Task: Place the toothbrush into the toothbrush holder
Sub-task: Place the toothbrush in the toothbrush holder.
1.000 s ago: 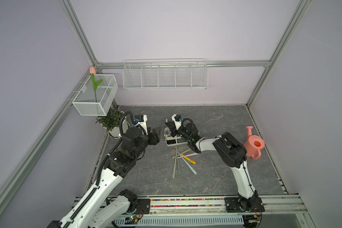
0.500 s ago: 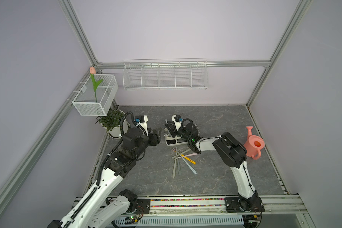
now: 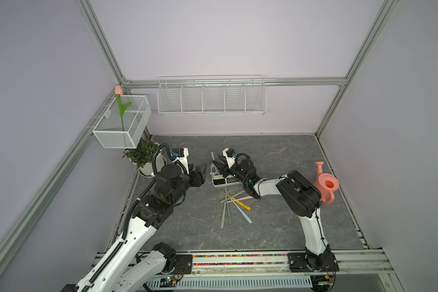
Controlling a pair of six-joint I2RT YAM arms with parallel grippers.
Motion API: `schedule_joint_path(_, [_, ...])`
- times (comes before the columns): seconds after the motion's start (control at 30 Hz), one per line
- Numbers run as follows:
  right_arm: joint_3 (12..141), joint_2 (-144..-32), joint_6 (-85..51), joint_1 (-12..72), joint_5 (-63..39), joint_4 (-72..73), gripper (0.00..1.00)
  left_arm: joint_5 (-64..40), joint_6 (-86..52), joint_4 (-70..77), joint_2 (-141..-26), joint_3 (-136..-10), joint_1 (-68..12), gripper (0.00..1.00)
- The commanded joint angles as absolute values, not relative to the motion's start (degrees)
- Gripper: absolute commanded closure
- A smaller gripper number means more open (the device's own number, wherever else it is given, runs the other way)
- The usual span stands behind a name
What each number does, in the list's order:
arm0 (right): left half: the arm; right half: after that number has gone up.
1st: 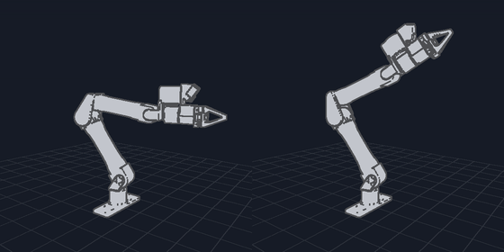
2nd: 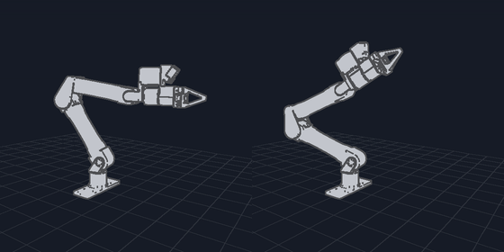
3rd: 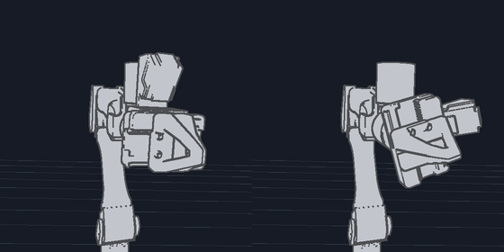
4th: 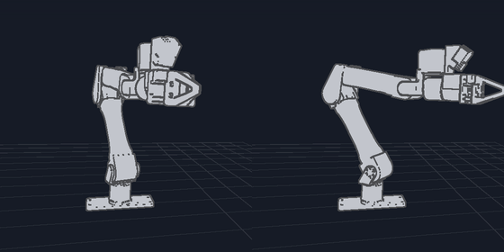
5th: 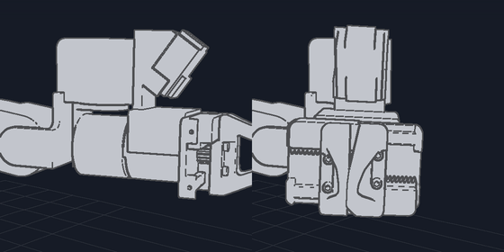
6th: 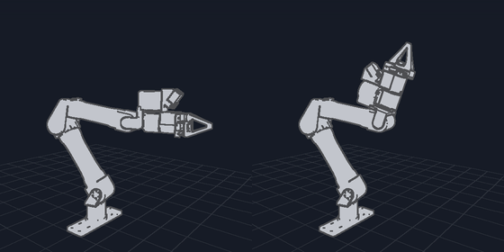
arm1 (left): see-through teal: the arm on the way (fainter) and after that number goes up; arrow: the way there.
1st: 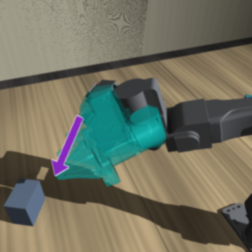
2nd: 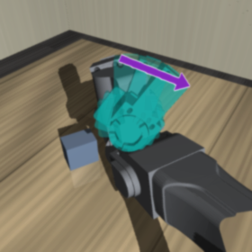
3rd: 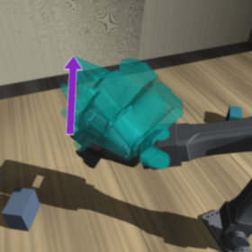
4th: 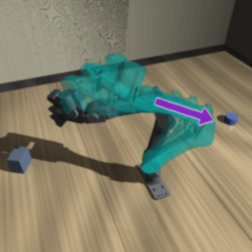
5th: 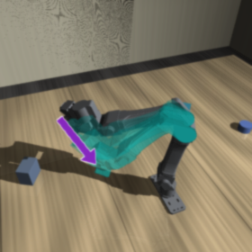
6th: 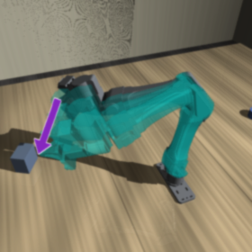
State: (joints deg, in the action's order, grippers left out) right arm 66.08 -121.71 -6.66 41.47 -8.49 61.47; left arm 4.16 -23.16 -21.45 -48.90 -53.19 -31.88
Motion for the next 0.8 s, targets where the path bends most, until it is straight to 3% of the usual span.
schedule_joint_path(0.0, [64.39,-116.34,-4.6,41.66,-6.66,63.11,0.5,3.52,-24.05,-21.19,-48.18,-52.91,-31.66,0.34])
schedule_joint_path(0.2, [60.16,-107.51,-4.15,41.63,1.05,58.32,0.47,2.82,-23.98,-23.72,-47.62,-53.62,-31.69,0.33])
schedule_joint_path(0.4, [61.83,-92.69,-7.76,41.69,15.4,26.27,0.47,2.04,-24.33,-31.21,-43.65,-52.43,-31.64,0.33])
schedule_joint_path(0.5, [62.67,-86.72,-9.93,41.4,16.02,13.46,0.44,-0.73,-25.14,-33.49,-40.37,-50.13,-31.64,0.31])
schedule_joint_path(0.6, [59.04,-80.15,-12.72,41.39,15.19,7.91,0.38,-5.31,-25.77,-33.77,-38.3,-47.57,-31.69,0.31])
schedule_joint_path(0.77, [52.09,-70.85,-18.33,41.17,14.67,-0.53,0.36,-7.17,-27.42,-33.7,-37.44,-43.29,-31.66,0.3])
